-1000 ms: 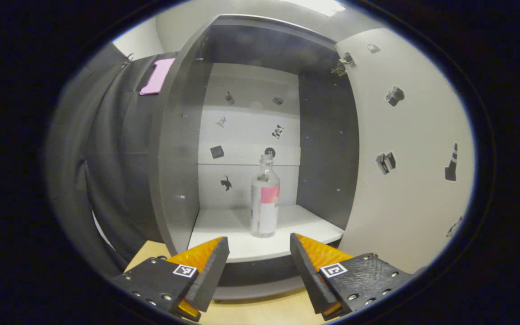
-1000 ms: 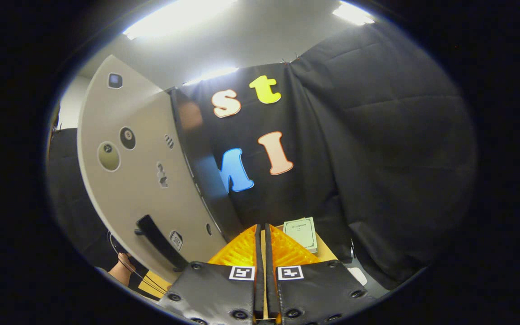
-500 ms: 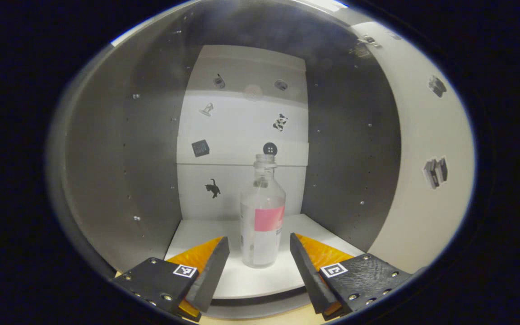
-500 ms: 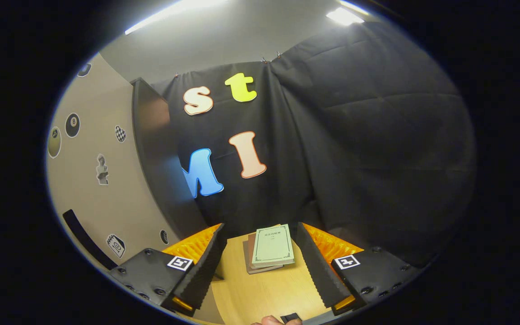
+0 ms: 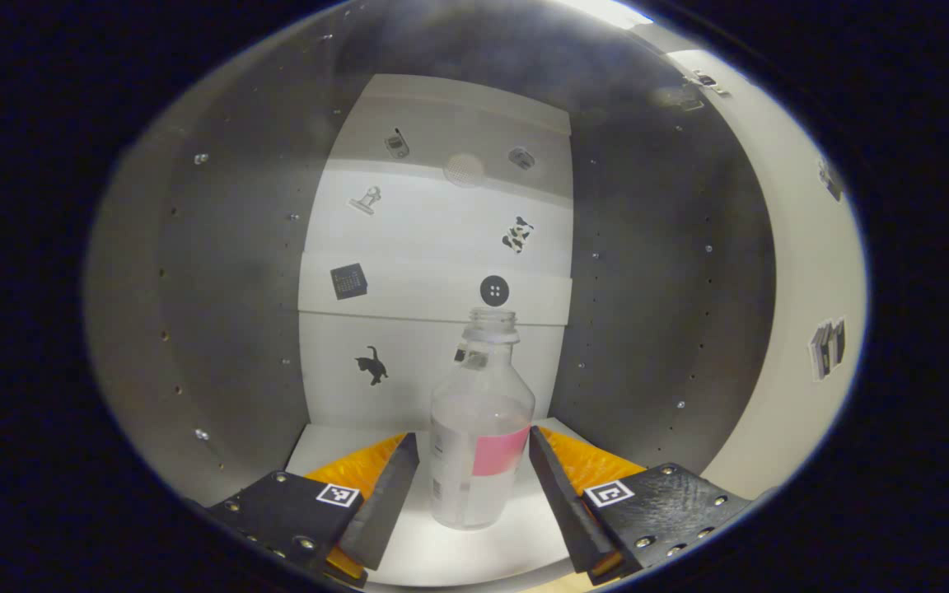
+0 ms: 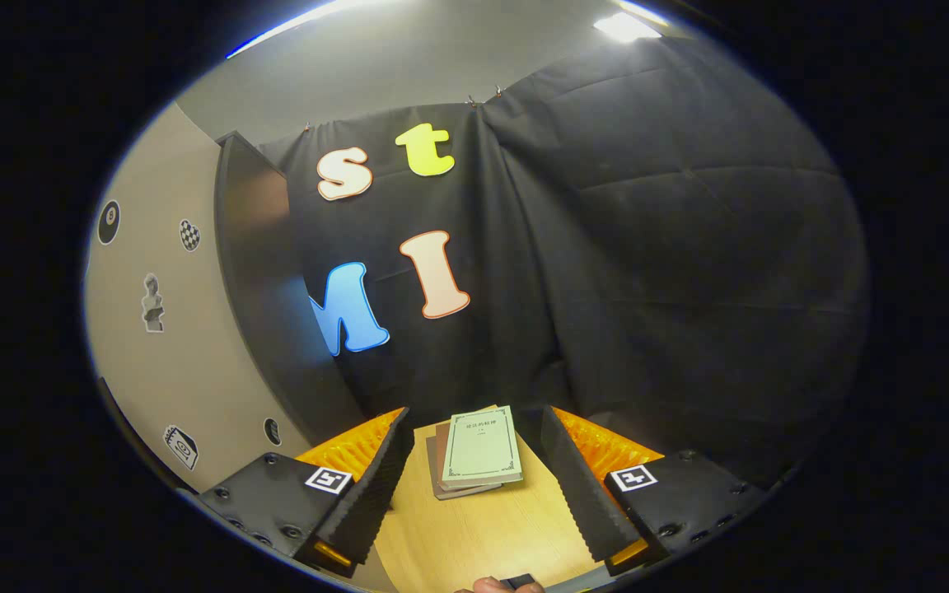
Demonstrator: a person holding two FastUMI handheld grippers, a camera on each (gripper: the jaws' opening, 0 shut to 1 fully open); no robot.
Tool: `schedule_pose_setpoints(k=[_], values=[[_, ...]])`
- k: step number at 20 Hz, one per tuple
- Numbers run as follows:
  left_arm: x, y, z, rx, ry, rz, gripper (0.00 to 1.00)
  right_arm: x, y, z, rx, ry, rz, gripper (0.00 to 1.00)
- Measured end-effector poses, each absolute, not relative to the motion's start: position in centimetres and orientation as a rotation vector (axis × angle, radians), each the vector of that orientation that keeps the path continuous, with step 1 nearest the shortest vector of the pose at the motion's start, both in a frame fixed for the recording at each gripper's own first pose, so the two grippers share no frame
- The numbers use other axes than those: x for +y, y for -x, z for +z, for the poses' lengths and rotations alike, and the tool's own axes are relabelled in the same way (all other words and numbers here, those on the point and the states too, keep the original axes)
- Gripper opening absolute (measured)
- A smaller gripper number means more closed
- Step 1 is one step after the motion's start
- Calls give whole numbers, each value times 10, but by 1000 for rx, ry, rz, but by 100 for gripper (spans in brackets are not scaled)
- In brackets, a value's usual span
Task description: Open the cabinet door with the right hand, grasp the bottle in the cabinet with the left hand and place it on the coaster, then close the cabinet door with the right hand.
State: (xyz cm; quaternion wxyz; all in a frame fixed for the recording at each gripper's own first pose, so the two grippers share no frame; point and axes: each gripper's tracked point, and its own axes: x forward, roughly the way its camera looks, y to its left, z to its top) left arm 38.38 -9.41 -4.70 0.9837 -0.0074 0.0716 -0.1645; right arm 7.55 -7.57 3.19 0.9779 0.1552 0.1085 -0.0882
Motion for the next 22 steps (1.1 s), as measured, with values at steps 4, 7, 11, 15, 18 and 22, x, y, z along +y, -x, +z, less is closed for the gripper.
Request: schedule_pose_setpoints(k=[4, 7, 11, 15, 18, 22], values=[[-102, -393, -48, 134, 3, -343, 85, -82, -75, 26, 228, -318, -194, 98], [-105, -400, -47, 129, -3, -343, 84, -83, -76, 22, 234, -325, -197, 98], [-104, -396, -44, 129, -18, -338, 81, -82, -82, 19, 244, -314, -182, 98], [-110, -384, -35, 107, -5, -355, 72, -74, -96, 18, 247, -294, -143, 98], [-103, -361, -10, 45, -66, -353, 70, -69, -108, 22, 235, -297, -111, 98], [-78, -304, 24, -14, -70, -360, 73, -61, -108, 23, 222, -320, -92, 98]])
